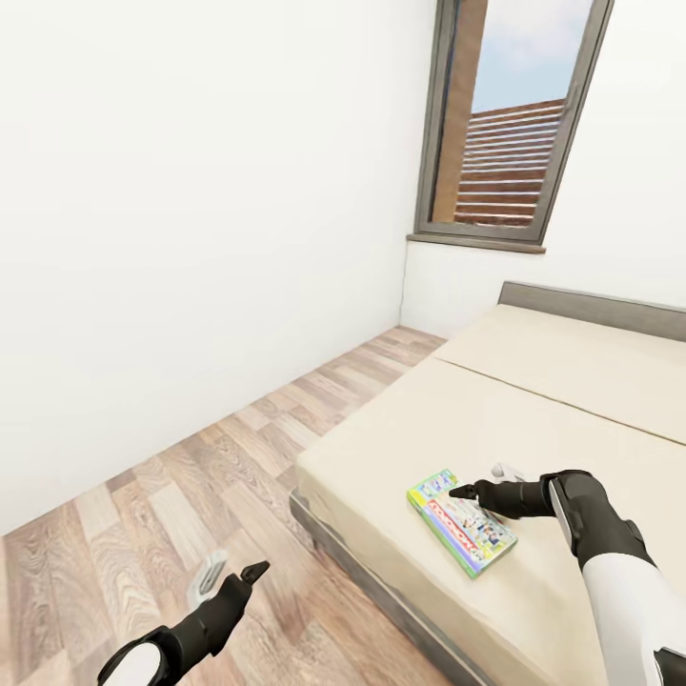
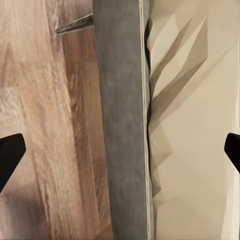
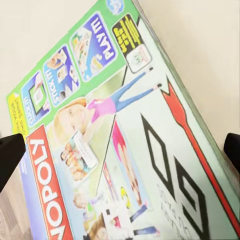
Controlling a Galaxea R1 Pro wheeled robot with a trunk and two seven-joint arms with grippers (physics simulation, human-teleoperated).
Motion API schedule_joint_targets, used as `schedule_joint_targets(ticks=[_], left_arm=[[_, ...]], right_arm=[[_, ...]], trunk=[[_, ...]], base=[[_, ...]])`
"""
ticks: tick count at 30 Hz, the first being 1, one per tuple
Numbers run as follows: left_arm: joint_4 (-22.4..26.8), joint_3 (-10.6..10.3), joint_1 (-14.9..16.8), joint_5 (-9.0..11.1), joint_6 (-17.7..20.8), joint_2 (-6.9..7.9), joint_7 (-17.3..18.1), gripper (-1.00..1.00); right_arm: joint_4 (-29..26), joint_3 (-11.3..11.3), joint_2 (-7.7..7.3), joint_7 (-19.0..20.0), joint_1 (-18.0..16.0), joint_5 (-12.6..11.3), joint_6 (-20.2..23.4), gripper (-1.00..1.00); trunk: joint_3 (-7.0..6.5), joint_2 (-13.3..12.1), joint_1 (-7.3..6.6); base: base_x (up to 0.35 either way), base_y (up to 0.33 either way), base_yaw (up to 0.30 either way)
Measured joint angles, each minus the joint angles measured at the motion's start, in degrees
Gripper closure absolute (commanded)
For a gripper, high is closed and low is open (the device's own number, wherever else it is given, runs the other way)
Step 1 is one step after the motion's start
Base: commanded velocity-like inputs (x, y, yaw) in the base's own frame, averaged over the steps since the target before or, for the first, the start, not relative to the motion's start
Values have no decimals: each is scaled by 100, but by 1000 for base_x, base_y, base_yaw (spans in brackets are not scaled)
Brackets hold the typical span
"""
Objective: Put all the toys in the child's room - the three board games (two on the bed and one on the table), the two jigsaw puzzles on the table, and the tennis ball on the table - inside the toy box on the table in the child's room.
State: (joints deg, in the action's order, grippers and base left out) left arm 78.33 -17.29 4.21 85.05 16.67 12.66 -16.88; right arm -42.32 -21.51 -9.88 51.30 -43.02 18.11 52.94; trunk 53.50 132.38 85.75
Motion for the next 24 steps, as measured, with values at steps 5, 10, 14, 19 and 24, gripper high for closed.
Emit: schedule_joint_targets(ticks=[5, 10, 14, 19, 24], left_arm=[[-151, -9, -74, -4, -23, -48, -5, -100], [-258, -10, -103, -6, -35, -73, -3, -100], [-271, -16, -111, -49, -42, -89, 1, -100], [-274, -20, -125, -350, -42, -124, 29, -100], [-274, -20, -133, -451, -44, -162, 108, -100]], right_arm=[[0, 0, 0, 2, 0, -2, 1, -100], [2, 6, 1, -8, 0, 3, -6, -100], [2, 9, 1, -16, 0, 8, -6, -100], [1, 9, 4, -23, 1, 31, -5, -100], [0, 9, 3, -25, 1, 42, -6, -100]], trunk=[[0, 0, 0], [-13, 0, 0], [-31, 0, 0], [-42, 0, 0], [-44, 0, 2]], base=[[0, 0, 22], [0, 0, 167], [0, 0, 213], [0, 0, 82], [-95, 0, 15]])
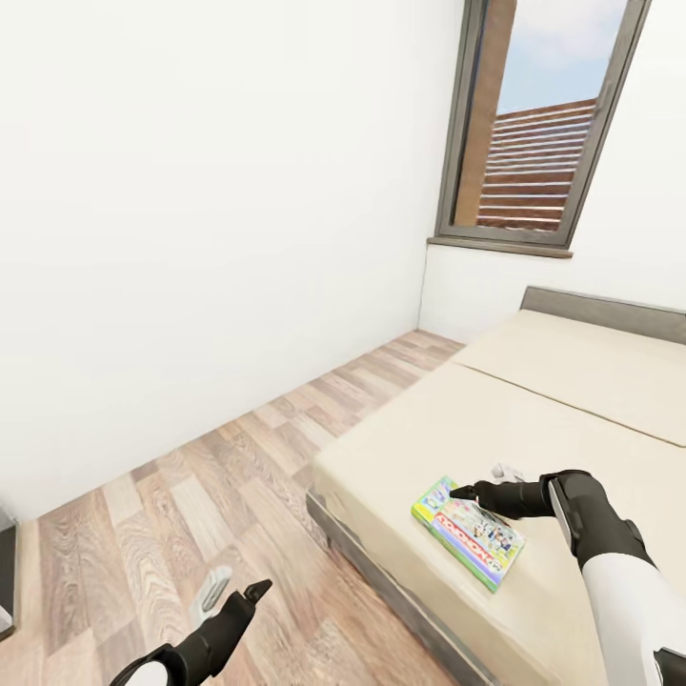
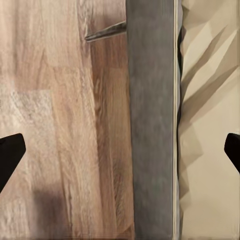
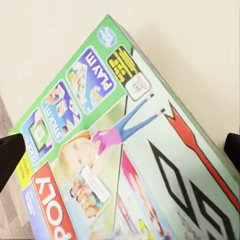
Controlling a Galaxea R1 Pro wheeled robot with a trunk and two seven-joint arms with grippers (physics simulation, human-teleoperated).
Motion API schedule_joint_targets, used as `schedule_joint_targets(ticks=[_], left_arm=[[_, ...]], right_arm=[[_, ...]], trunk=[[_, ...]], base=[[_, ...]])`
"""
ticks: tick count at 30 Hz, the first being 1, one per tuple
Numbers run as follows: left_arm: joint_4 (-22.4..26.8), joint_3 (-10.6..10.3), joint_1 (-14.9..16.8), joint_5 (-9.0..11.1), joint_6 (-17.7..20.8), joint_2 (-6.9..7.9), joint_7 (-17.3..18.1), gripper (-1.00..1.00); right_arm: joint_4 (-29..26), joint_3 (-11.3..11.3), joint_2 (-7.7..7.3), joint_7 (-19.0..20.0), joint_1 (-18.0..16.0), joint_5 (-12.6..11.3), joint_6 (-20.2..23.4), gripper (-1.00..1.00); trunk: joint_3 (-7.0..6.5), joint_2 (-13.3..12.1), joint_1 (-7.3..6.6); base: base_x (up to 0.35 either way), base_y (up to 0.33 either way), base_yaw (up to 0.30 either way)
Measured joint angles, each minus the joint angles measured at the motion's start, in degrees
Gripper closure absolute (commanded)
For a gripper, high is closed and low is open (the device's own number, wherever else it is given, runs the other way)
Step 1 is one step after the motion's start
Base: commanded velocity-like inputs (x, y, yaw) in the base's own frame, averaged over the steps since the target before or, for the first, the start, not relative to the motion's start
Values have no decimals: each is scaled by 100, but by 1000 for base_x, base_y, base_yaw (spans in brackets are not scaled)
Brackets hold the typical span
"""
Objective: Put all the toys in the child's room - the three board games (two on the bed and one on the table), the two jigsaw puzzles on the table, and the tennis ball on the table - inside the toy box on the table in the child's room.
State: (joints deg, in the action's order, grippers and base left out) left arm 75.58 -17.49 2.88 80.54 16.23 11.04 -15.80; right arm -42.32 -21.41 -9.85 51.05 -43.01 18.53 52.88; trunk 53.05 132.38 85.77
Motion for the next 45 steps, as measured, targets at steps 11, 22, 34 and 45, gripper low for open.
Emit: schedule_joint_targets(ticks=[11, 22, 34, 45], left_arm=[[1, 10, -7, -22, 1, -1, 31, -100], [-1, 7, -10, -27, -1, -8, 23, -100], [-3, 9, -10, -29, -1, -10, 31, -100], [-2, 8, -10, -29, -4, -10, 24, -100]], right_arm=[[1, 0, 5, 3, -1, 5, -1, -100], [0, 0, -1, 3, 0, 10, 0, -100], [0, 0, -1, 3, 0, 10, 1, -100], [0, 0, 1, 0, 0, 12, 1, -100]], trunk=[[-1, 0, -2], [-3, 0, 0], [-3, 0, -2], [-3, 0, -2]], base=[[-142, 0, 59], [-57, 0, 35], [-120, 0, 1], [-5, 0, 2]])
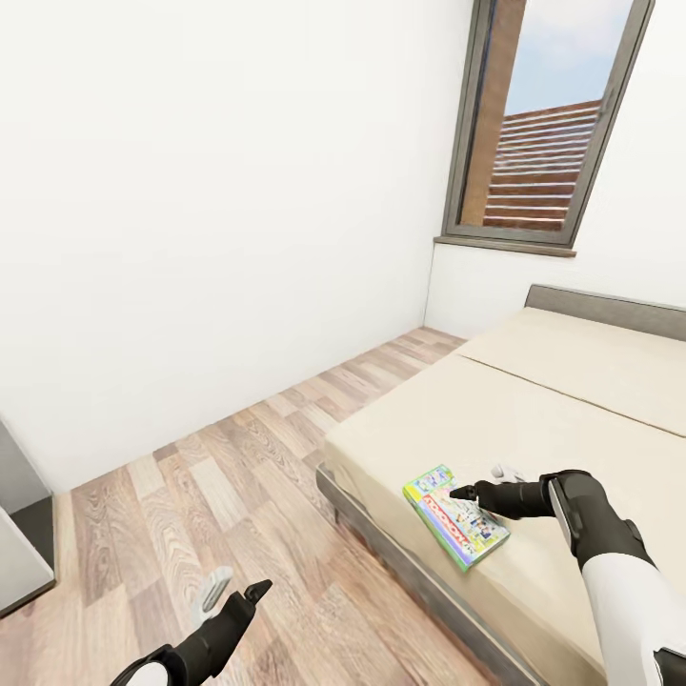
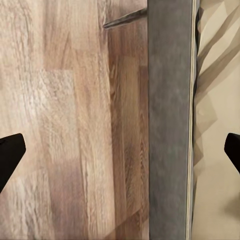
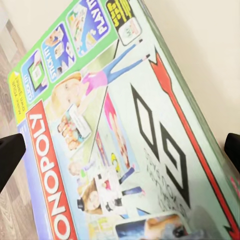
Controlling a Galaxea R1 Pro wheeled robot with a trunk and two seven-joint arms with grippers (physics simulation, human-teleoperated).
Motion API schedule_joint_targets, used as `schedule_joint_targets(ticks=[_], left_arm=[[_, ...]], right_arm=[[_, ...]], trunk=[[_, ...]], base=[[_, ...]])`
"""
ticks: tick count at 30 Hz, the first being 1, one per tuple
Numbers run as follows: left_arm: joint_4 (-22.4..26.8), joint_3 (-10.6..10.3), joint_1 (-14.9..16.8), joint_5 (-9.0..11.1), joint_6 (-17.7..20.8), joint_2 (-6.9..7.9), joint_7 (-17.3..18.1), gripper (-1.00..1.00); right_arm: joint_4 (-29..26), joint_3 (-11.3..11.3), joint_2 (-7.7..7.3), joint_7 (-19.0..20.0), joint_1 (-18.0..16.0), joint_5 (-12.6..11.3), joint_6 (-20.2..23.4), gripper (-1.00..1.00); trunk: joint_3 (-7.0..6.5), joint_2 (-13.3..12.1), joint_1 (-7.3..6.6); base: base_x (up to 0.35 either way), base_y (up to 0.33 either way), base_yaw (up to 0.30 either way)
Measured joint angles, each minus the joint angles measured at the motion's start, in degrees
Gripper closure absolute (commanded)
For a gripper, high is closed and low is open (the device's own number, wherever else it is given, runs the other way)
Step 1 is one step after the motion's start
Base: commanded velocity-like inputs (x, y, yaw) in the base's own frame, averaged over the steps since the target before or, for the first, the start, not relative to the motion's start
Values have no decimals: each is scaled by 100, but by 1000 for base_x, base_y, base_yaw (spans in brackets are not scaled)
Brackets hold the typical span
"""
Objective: Put all the toys in the child's room - the three board games (two on the bed and one on the table), the two jigsaw puzzles on the table, and the tennis ball on the table - inside the toy box on the table in the child's room.
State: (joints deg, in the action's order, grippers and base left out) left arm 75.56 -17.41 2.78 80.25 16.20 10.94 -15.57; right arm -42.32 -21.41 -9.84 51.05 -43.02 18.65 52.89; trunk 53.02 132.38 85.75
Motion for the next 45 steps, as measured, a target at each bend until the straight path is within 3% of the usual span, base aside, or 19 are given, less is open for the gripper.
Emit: schedule_joint_targets(ticks=[19, 22, 25, 27, 28, 29, 31, 32, 33, 34, 37, 39, 42, 45], left_arm=[[-6, -1, 0, 1, 4, 0, 9, -100], [-219, -3, 6, -5, 14, -92, 108, -100], [-671, 10, 66, -19, 18, -289, 499, -100], [-1042, 11, 172, -43, 9, -425, 853, -100], [-1242, 12, 226, -141, 0, -516, 1061, -100], [-1377, 14, 266, -355, -7, -607, 1242, -100], [-1466, 15, 300, -685, -13, -694, 1423, -100], [-1532, 19, 342, -1059, -18, -768, 1635, -100], [-1943, 30, 576, -1774, -29, -876, 2526, -100], [-2085, 28, 655, -1885, -33, -900, 2763, -100], [-2576, 26, 905, -2073, -95, -1012, 3376, -100], [-3439, 15, 1317, -2291, -323, -1140, 4093, -100], [-4329, 11, 1795, -2422, -459, -1209, 4955, -100], [-4691, 11, 1993, -2471, -498, -1221, 5483, -100]], right_arm=[[-2, -5, -4, 1, 0, -7, 0, -100], [-56, -36, -23, -23, -3, -4, -141, -100], [-242, -105, -80, -267, -13, -26, -459, -100], [-531, -297, -101, -583, -11, -43, -700, -100], [-761, -494, -96, -767, 2, -52, -872, -100], [-1032, -683, -96, -890, 24, -60, -1056, -100], [-1362, -837, -98, -971, 51, -61, -1220, -100], [-1701, -949, -96, -1017, 97, -65, -1327, -100], [-2528, -1100, -80, -1062, 437, -56, -1472, -100], [-2814, -1124, -72, -1068, 522, -76, -1480, -100], [-3387, -1220, -47, -1081, 710, -77, -1494, -100], [-4044, -1407, 1, -1075, 933, -125, -1484, -100], [-4619, -1527, 33, -960, 1187, -436, -1470, -100], [-4855, -1554, 40, -850, 1409, -686, -1436, -100]], trunk=[[0, 0, 0], [0, 0, 0], [0, 0, 0], [0, 0, 0], [0, 0, 0], [0, 0, 0], [0, 0, 0], [0, 1, 0], [0, 0, 0], [0, 0, 0], [0, 0, 0], [0, 0, 0], [0, 0, 0], [0, 0, 0]], base=[[0, 0, 36], [0, 0, 0], [0, 0, 0], [0, 0, 0], [0, 0, 0], [0, 0, 0], [0, 0, 0], [0, 0, 0], [0, 0, 0], [0, 0, 0], [0, 0, 0], [0, 0, 0], [0, 0, -39], [0, 0, -182]])
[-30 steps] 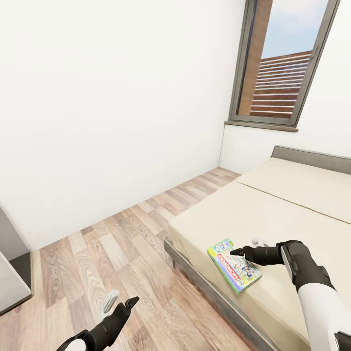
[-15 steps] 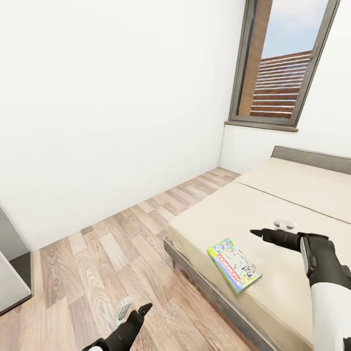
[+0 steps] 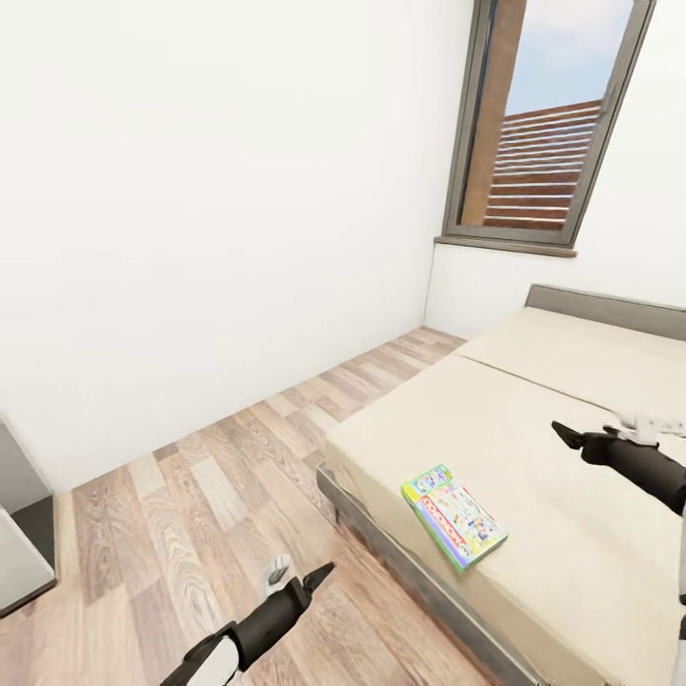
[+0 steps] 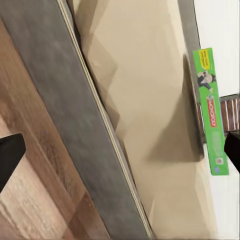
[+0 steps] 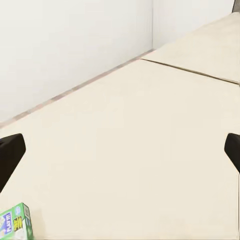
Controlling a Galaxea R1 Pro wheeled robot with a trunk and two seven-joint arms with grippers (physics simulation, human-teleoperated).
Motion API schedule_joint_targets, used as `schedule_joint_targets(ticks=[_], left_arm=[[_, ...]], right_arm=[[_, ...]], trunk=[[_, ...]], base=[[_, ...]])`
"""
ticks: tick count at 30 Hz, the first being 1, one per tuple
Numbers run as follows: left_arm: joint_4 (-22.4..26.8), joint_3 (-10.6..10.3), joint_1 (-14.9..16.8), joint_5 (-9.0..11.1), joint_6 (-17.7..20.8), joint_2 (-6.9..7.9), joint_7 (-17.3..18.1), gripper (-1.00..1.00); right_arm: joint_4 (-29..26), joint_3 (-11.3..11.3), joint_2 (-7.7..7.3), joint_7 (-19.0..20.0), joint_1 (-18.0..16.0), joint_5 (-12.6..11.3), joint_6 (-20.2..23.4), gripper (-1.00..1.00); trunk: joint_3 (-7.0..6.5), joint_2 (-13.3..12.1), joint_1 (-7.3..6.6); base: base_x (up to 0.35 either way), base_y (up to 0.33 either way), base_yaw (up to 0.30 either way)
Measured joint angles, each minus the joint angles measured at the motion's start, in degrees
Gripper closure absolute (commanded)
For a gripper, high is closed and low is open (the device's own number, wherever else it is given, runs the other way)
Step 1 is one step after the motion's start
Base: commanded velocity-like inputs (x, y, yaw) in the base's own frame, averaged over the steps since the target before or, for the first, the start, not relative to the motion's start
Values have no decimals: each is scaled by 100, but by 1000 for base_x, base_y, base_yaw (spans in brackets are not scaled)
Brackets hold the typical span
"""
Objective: Put all the toys in the child's room - the three board games (two on the bed and one on the table), the two jigsaw puzzles on the table, and the tennis ball on the table - inside the toy box on the table in the child's room.
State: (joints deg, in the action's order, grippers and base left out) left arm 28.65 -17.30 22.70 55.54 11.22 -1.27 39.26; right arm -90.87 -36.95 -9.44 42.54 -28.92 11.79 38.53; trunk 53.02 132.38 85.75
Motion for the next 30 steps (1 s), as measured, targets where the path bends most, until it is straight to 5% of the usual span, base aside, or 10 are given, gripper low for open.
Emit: schedule_joint_targets(ticks=[7, 20, 30], left_arm=[[-482, 14, 145, -25, -42, 4, 686, -100], [-709, 30, 194, 9, -47, -18, 791, -100], [-307, 2, 190, 7, -52, -20, 852, -100]], right_arm=[[-152, -12, 0, 83, 195, -164, 236, -100], [-170, 23, 3, 90, 209, -176, 255, -100], [-171, 30, 9, 90, 211, -176, 241, -100]], trunk=[[0, 0, 0], [0, 0, 0], [0, 0, 0]], base=[[0, 0, -274], [0, 0, -291], [0, 0, -86]])
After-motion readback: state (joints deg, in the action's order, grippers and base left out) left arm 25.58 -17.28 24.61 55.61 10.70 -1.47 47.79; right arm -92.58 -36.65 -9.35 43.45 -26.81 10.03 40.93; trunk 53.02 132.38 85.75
